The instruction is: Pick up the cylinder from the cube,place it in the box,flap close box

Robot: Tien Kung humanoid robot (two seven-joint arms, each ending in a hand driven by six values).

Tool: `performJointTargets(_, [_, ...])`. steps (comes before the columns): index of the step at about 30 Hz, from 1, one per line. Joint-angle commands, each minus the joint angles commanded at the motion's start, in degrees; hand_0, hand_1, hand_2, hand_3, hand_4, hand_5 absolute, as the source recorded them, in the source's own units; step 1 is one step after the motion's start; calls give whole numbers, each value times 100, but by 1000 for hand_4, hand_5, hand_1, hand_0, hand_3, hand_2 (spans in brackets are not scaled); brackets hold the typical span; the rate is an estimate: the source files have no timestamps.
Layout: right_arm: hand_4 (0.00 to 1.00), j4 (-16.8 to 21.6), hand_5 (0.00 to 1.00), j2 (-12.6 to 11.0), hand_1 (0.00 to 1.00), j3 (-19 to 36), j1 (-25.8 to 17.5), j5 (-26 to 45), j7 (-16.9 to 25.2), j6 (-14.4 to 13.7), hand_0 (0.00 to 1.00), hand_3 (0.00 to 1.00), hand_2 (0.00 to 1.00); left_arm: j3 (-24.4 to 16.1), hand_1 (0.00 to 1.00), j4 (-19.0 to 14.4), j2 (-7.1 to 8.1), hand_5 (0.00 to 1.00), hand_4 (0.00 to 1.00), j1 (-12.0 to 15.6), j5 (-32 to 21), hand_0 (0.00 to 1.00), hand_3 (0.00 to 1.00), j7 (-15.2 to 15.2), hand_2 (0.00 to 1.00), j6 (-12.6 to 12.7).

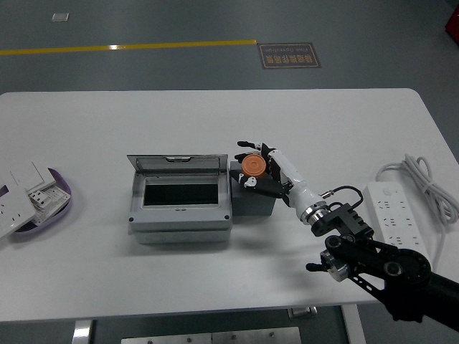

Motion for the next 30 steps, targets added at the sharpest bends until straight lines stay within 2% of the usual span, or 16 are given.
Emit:
performJointTargets(1, [791,-1,185,0,708,0,1,0,-1,-3,729,791,693,-1,615,-1,0,218,676,-1,2,593,629,0,608,0])
performJointTargets(2, [731,-3,166,1,688,0,2,-1,-2,-8,662,775,672,-3,615,-2,1,218,676,-2,5,593,629,-1,608,-1])
performJointTargets(7, [731,-24,166,7,688,-5,18,-9,-11,-52,662,775,672,-20,615,-13,2,218,676,-14,33,593,629,-4,608,-5])
performJointTargets(8, [437,-28,27,7,671,-7,20,-9,-13,-59,674,689,637,-24,615,-15,2,216,679,-16,38,593,629,-5,608,-6])
performJointTargets(13, [437,-42,27,7,671,-25,31,-16,-33,-60,674,689,637,-21,615,-16,8,216,679,-24,41,593,629,-10,608,-8])
performJointTargets(14, [219,-46,2,8,662,-33,33,-16,-40,-57,711,669,616,-18,615,-15,9,215,679,-26,40,592,629,-10,608,-9])
performJointTargets(25, [231,-58,2,10,658,-81,54,-57,-88,-71,707,662,611,-22,615,-20,17,216,680,-42,53,592,628,-22,608,-18])
performJointTargets(26, [193,-56,2,11,658,-82,55,-66,-93,-77,714,662,607,-25,614,-21,19,215,680,-43,56,592,627,-23,608,-19])
performJointTargets(30, [193,-39,2,13,658,-84,59,-102,-135,-91,714,662,607,-39,614,-25,24,215,680,-50,68,592,627,-28,608,-21])
